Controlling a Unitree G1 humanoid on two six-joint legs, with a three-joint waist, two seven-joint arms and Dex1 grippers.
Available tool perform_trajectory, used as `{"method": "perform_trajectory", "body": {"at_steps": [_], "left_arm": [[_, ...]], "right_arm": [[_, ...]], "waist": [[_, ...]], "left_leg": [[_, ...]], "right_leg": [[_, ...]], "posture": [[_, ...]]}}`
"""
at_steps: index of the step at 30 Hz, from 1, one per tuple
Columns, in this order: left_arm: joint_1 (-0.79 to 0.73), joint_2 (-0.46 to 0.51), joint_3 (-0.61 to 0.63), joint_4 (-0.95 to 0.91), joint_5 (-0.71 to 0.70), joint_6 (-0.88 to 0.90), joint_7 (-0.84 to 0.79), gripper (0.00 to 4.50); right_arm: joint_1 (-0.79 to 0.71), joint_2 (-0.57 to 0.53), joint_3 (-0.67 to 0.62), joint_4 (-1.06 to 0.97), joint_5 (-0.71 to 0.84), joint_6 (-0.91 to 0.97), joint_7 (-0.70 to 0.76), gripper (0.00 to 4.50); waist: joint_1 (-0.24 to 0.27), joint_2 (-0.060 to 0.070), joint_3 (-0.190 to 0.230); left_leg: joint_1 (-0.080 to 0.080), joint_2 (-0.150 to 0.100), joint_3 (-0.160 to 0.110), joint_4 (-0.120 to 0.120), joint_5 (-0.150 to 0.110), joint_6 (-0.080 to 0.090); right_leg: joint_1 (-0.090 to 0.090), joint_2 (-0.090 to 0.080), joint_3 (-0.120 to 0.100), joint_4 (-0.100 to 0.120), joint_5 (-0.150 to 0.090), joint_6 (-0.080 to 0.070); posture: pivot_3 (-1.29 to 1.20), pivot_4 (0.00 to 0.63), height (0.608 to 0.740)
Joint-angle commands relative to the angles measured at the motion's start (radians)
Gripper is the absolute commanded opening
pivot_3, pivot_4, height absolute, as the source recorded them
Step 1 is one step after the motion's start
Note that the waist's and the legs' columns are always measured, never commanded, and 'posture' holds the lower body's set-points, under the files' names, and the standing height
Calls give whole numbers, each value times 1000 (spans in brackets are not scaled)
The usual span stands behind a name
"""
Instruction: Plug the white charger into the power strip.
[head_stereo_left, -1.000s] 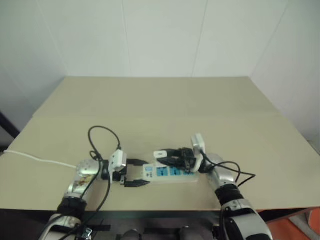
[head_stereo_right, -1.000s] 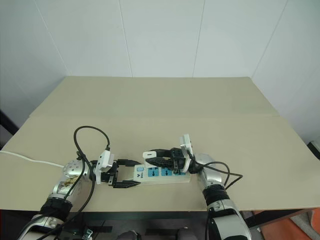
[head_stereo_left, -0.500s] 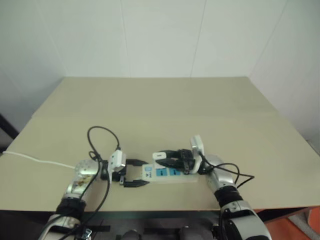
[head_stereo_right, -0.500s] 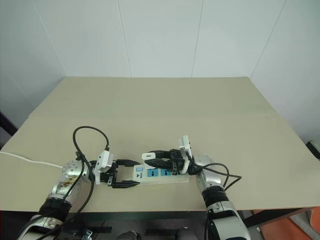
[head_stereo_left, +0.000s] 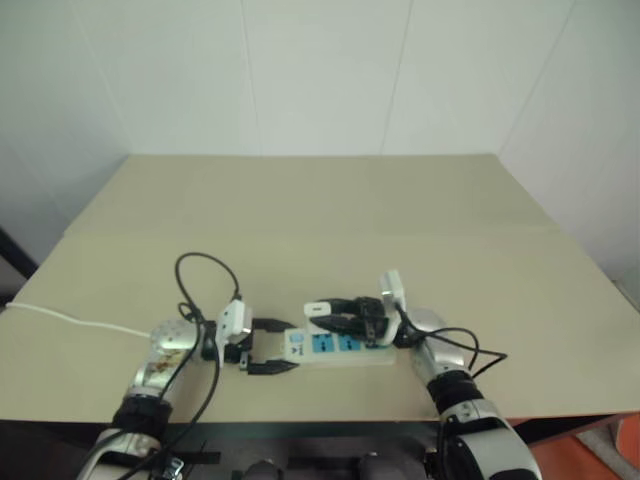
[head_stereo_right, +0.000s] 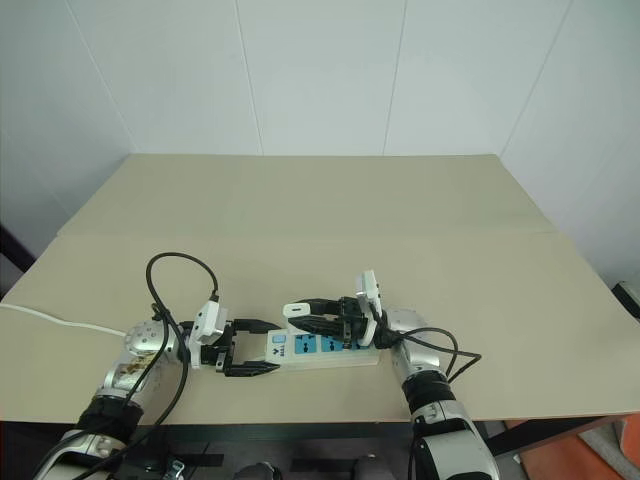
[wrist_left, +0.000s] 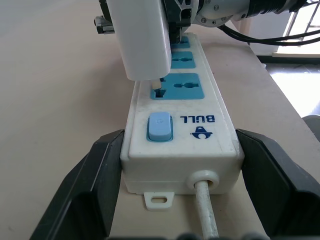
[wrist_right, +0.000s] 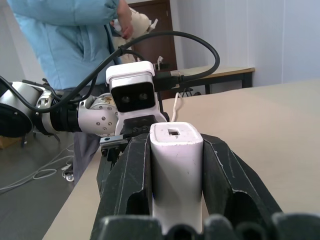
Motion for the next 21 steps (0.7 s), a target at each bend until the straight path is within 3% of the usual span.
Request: {"method": "perform_trajectory", "body": {"at_steps": [1,21], "left_arm": [[5,14,-9,-10,5,2,2,3224],[4,15,-10,-7,8,-2,11,3224]], "right_arm": [[8,1,6,21,-12,-13,7,1120],[17,-23,35,66,-63,-67,16,1120]], "waist": [[0,0,0],[0,0,0]], "left_leg": [[0,0,0,0,0,0],[2,0,0,-1,0,0]], "right_leg": [[0,0,0,0,0,0],[2,0,0,0,-1,0]], "posture": [[0,150,740],[0,150,740]]}}
